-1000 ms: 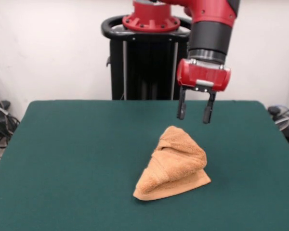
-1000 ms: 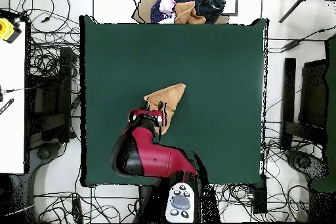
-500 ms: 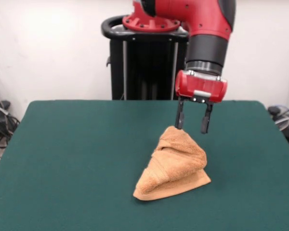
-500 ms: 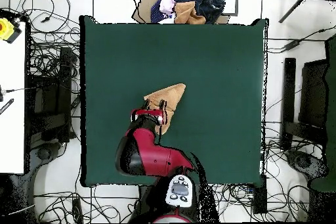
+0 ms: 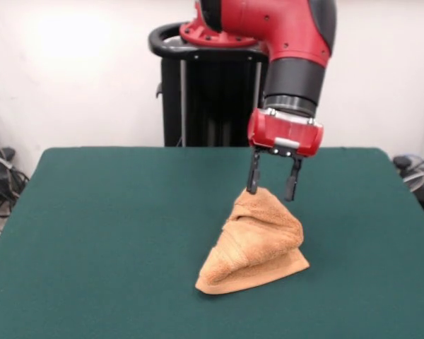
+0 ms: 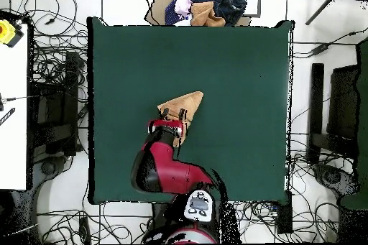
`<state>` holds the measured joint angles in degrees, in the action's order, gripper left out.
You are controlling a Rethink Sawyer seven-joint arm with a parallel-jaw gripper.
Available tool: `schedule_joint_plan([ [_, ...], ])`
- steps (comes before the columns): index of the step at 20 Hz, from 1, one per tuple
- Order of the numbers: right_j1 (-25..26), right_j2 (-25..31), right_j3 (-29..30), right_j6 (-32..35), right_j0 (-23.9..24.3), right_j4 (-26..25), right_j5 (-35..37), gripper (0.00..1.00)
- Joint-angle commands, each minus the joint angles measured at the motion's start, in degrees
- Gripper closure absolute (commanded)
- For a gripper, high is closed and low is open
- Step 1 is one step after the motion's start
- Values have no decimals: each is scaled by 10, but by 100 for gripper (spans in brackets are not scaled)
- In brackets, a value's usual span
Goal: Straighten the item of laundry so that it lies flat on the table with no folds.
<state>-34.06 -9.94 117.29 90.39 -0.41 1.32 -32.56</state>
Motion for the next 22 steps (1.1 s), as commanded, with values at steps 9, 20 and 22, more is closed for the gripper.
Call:
schedule_joint_plan([
  [9, 44, -2, -36, 104, 21, 0, -19, 0],
  [20, 113, 31, -99, 98, 60, -39, -20, 0],
  [22, 116, 38, -104, 101, 65, -43, -15, 0],
])
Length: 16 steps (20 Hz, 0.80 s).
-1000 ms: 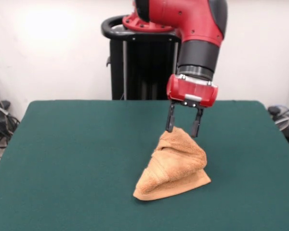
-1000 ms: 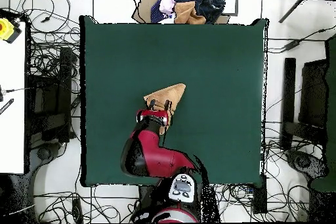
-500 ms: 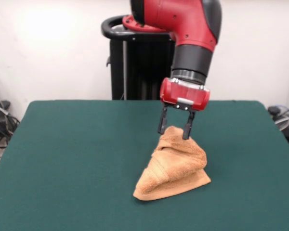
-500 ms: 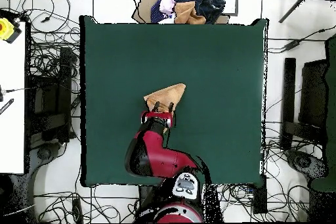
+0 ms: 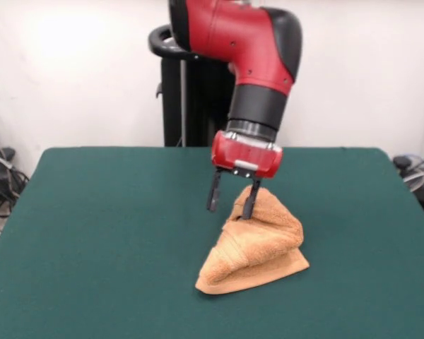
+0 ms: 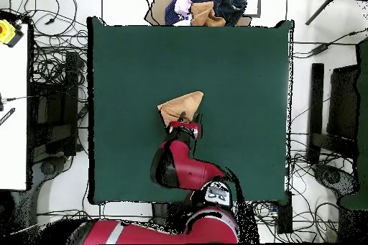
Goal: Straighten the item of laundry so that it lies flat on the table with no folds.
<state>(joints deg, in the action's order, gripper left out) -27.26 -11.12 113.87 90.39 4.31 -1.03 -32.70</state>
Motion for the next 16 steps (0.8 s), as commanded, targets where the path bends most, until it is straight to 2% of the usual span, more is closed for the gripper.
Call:
schedule_joint_plan([
  [1, 45, 53, -70, 103, 20, -22, -8, 0],
  [16, 16, 97, -39, 131, 48, -48, 41, 0],
])
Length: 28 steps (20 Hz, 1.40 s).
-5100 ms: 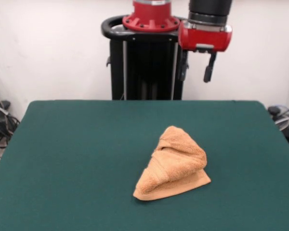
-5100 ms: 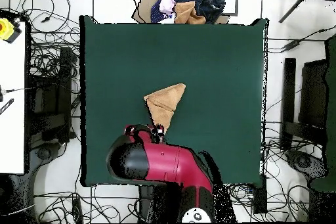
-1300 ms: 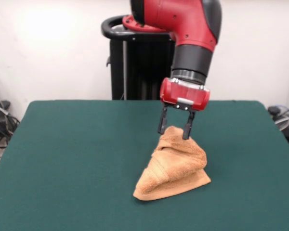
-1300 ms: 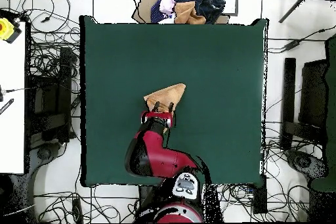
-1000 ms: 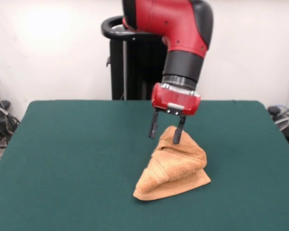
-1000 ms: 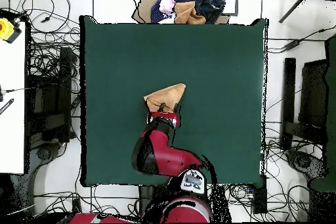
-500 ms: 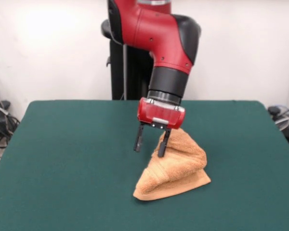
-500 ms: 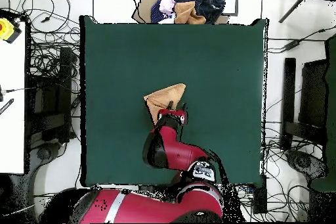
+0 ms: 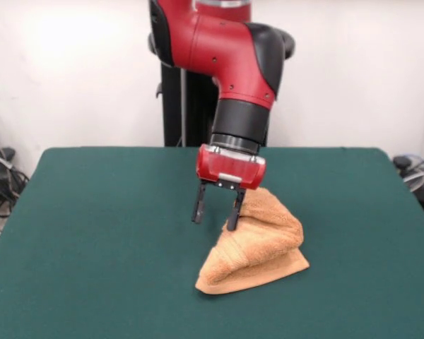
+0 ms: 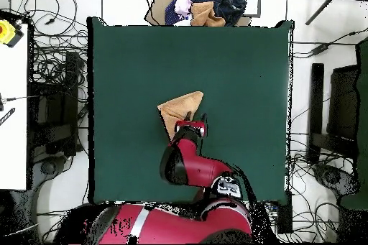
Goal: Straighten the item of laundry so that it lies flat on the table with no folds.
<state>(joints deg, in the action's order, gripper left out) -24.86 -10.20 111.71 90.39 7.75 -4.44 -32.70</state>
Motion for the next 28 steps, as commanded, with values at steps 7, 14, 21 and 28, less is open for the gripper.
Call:
schedule_joint_plan([
  [7, -9, 86, -15, 133, 7, 9, 42, 0],
  [14, -15, 69, -5, 142, -23, 55, 34, 0],
  [21, -37, 44, -1, 132, -71, 137, 66, 0],
  [28, -15, 75, -11, 133, -38, 94, 44, 0],
])
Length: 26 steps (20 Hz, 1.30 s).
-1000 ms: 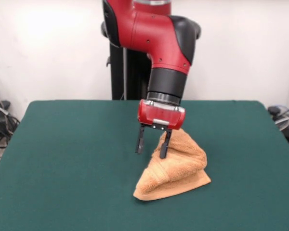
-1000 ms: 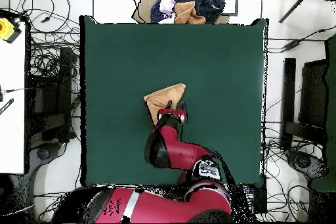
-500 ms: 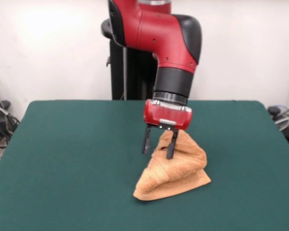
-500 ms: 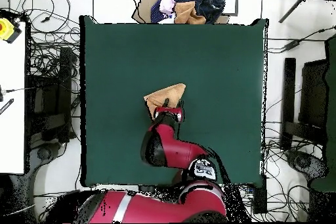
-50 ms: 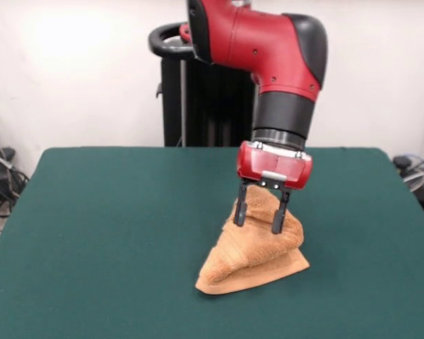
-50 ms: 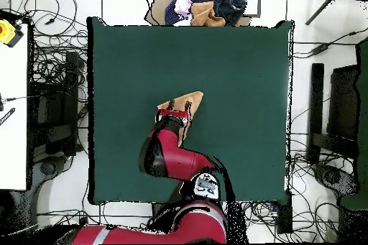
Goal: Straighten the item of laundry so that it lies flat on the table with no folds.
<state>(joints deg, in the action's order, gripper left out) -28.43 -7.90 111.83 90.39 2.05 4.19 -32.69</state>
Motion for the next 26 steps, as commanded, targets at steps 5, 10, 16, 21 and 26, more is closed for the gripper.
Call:
schedule_joint_plan([
  [5, 45, 66, -23, 132, 33, -12, 23, 0],
  [10, 69, 61, -29, 133, 20, 5, 1, 0],
  [16, 104, 66, -34, 158, 9, 24, -39, 0],
  [21, 106, 91, -32, 178, 12, 32, -45, 0],
  [26, 113, 91, -24, 185, -1, 50, -65, 0],
])
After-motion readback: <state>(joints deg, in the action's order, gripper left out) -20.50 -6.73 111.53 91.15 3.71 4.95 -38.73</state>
